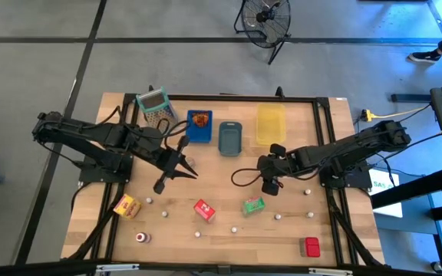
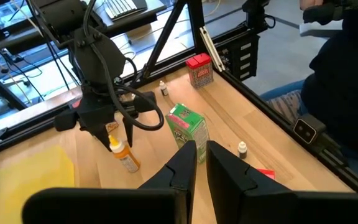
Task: Pick & Place Kitchen Items
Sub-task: Put the big yellow food coloring bottle into the dark green bin
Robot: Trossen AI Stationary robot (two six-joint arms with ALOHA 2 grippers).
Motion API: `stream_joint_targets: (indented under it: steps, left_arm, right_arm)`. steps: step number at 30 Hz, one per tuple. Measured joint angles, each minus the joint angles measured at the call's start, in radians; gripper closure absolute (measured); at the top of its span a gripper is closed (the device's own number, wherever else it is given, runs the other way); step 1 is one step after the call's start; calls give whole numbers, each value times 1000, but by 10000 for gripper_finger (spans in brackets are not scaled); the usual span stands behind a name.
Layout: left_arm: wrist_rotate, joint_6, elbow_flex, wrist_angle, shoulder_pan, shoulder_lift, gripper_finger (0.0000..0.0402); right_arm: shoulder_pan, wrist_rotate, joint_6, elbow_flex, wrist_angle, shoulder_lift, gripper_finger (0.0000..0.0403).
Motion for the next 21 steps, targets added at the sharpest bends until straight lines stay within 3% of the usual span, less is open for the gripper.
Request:
stream_joint_targets:
  steps: [12, 21]
  left_arm:
    - [0, 0, 0, 0, 0, 0, 370]
    - [0, -2, 0, 0, 0, 0, 370]
  right_arm:
    - [0, -3, -11, 1, 5, -1, 279]
    - [0, 1, -16, 4, 1, -1, 282]
